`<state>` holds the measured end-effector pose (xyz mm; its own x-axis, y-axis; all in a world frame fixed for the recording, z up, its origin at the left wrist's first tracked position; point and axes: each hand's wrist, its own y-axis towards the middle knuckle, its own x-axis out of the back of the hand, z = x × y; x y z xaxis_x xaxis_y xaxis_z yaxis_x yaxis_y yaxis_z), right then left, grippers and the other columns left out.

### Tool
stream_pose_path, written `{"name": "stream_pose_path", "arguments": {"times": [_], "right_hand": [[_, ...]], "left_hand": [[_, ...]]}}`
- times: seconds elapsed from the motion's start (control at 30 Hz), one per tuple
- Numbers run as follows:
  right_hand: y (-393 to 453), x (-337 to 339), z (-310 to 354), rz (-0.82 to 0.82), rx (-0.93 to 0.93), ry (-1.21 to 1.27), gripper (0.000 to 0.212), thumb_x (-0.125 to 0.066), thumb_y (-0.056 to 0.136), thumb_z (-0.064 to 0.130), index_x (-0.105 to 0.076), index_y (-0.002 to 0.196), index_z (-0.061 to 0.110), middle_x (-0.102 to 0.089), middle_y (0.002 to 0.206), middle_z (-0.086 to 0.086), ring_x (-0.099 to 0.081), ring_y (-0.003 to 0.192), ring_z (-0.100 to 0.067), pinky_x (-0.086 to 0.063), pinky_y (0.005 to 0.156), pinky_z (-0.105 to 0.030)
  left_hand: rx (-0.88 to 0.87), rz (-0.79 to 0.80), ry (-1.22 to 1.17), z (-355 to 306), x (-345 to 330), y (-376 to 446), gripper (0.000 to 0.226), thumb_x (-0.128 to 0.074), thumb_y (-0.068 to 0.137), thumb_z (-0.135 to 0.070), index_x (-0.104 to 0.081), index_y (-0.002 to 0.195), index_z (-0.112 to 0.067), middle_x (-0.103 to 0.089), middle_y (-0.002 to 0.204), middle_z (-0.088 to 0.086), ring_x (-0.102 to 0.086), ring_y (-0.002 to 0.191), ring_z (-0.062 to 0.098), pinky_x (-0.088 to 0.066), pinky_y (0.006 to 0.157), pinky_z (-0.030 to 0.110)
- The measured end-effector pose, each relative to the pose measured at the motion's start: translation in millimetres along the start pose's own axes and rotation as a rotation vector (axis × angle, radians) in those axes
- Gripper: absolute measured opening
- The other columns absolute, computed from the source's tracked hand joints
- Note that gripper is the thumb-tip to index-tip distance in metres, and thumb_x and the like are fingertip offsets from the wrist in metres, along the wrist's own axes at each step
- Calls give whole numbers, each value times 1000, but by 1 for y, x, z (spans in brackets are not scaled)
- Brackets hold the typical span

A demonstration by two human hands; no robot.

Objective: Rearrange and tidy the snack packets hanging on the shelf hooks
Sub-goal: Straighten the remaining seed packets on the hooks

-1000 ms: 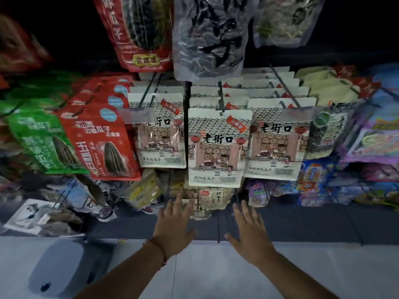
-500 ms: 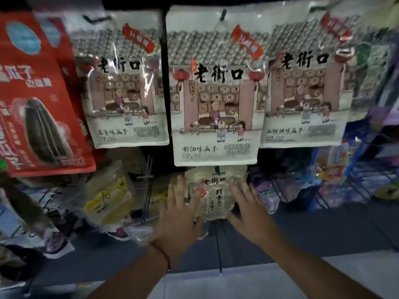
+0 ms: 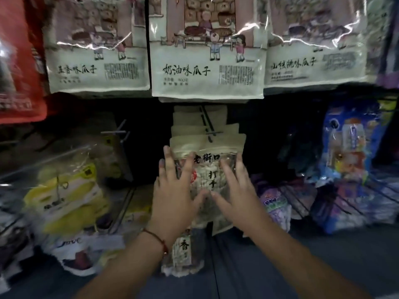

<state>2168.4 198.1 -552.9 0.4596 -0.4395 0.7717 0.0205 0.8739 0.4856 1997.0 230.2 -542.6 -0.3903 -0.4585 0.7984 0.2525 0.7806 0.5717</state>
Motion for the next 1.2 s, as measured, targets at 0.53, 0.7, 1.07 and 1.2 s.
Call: {"name": "stream_pose_path", "arguments": {"times": [0.53,0.7,1.07,1.2], "right_hand": [[46,-24,-15,-2,-281,351,99,-63,88,50,8,155,34,12,163,-3,-18,148,-24,-32,100,-27],[80,-26,-19,41,-349,651,95,-64,89,46,6,153,41,-43,147,5,-53,110,-9,-39,75,-7],[59,-53,-36,76,-517,876,104,-69,75,67,-11,154,32,-35,154,3,-36,141,-23,-35,109,-38],[60,-57,-32,99,-570,862,123,-67,55,83,-11,154,33,-31,158,0,-36,141,-25,-33,112,-52]], "left_hand": [[232,73,-498,9,-46,37,89,-55,92,-56,16,146,-55,11,164,9,-60,82,10,-44,58,20],[361,112,-736,13,-52,76,67,-58,87,-58,-29,143,-35,-35,148,5,-42,133,26,-39,95,30],[405,166,-1012,15,-61,33,93,-66,88,-48,-3,155,-33,-35,149,-10,-53,112,5,-50,82,19],[442,223,-1024,22,-63,33,87,-66,87,-51,-12,152,-32,-54,128,-10,-68,83,6,-60,61,30]]}}
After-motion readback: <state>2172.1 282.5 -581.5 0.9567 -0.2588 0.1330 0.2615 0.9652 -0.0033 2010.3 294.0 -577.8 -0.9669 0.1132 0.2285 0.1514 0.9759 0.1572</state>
